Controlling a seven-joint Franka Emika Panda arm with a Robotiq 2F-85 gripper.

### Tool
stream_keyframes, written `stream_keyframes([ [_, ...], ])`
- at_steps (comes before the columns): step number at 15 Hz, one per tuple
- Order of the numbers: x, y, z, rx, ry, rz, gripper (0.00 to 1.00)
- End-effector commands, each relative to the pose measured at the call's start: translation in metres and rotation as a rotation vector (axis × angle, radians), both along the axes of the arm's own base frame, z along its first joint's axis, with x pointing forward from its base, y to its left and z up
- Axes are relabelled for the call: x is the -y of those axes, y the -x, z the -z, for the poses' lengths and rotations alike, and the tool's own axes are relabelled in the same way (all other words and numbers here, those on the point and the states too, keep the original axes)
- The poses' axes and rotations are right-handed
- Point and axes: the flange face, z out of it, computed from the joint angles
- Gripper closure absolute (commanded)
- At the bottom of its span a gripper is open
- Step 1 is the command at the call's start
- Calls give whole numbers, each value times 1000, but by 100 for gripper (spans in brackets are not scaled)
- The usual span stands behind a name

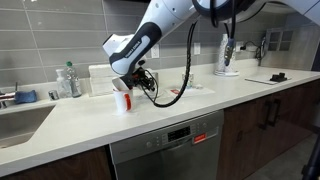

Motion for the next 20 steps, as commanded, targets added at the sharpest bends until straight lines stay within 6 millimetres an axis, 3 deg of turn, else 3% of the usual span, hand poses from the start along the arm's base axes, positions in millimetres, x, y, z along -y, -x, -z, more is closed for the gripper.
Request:
stream_keyframes([
  [1, -2, 0, 3, 2, 23, 21, 69],
  [13, -2, 1, 1, 1, 28, 27, 89],
  [20, -1, 2, -1, 5, 34, 31, 92],
])
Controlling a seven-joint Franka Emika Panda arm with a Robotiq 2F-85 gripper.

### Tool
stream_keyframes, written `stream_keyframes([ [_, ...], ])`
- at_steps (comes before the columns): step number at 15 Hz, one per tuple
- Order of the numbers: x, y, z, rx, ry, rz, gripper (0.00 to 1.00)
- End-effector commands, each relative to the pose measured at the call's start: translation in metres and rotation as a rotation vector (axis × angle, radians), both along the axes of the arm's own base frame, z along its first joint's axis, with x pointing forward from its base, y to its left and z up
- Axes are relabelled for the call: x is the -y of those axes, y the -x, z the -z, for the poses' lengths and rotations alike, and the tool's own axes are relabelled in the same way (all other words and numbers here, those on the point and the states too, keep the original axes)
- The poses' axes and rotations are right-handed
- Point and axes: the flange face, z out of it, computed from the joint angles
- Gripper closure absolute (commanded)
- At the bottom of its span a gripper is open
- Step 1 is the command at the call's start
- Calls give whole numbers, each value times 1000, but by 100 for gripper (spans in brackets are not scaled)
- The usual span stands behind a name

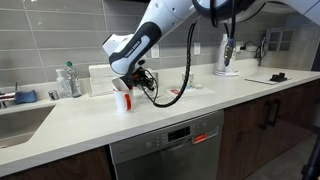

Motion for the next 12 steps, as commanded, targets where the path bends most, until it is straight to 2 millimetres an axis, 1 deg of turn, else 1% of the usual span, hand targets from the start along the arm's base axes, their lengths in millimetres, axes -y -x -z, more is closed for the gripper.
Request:
stream_keyframes([
  [1, -1, 1, -2, 14, 29, 26, 92],
  [4, 3, 1, -11, 18, 23, 31, 92],
  [10, 15, 0, -38, 8, -12, 29, 92],
  [12, 19, 0, -47, -18, -47, 1, 92],
])
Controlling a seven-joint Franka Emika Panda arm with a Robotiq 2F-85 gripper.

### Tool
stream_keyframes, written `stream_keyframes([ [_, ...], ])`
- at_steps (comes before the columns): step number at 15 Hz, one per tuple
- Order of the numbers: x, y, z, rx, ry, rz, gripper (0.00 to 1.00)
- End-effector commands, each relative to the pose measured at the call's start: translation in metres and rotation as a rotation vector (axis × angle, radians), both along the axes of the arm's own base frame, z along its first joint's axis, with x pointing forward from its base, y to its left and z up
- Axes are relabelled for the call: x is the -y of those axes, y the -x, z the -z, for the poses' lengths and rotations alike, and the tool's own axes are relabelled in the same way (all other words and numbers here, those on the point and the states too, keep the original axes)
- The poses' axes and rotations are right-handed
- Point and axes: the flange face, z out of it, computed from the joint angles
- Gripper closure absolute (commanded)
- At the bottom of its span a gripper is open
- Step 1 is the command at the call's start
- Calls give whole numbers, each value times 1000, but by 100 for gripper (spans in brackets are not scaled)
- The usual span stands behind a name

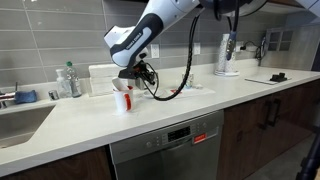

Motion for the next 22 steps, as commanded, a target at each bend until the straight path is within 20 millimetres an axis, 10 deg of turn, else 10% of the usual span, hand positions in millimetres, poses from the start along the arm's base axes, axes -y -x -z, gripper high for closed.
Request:
stream_keyframes([
  [1, 11, 3, -20, -59, -55, -30, 93],
  [22, 107, -14, -42, -219, -614, -201, 93],
])
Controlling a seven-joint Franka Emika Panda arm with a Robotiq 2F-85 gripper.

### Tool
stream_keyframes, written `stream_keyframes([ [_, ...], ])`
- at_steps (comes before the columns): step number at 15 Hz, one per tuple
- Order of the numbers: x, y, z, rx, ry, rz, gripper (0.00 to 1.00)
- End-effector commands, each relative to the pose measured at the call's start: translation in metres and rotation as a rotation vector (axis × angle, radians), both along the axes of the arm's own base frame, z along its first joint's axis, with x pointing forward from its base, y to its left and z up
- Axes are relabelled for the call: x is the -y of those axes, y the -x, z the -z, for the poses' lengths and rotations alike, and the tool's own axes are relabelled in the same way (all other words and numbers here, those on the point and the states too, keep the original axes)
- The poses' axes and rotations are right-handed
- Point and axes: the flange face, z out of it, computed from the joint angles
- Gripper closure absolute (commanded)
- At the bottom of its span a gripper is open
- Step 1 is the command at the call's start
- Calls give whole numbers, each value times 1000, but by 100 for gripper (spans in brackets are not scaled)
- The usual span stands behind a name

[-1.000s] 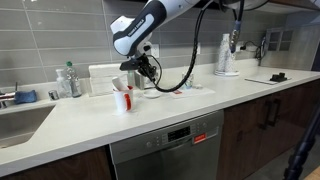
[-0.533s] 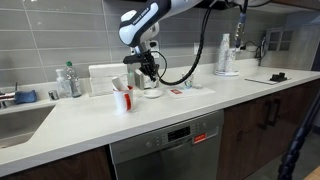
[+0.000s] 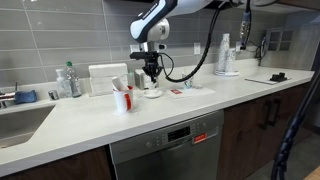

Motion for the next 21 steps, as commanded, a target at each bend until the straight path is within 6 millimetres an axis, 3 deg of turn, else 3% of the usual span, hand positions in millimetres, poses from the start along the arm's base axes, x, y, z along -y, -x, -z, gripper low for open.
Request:
stream_keyframes([
  [1, 20, 6, 4, -7, -117, -12, 93],
  [10, 55, 18, 11, -29, -236, -18, 93],
  [21, 50, 18, 29, -18, -236, 8, 93],
])
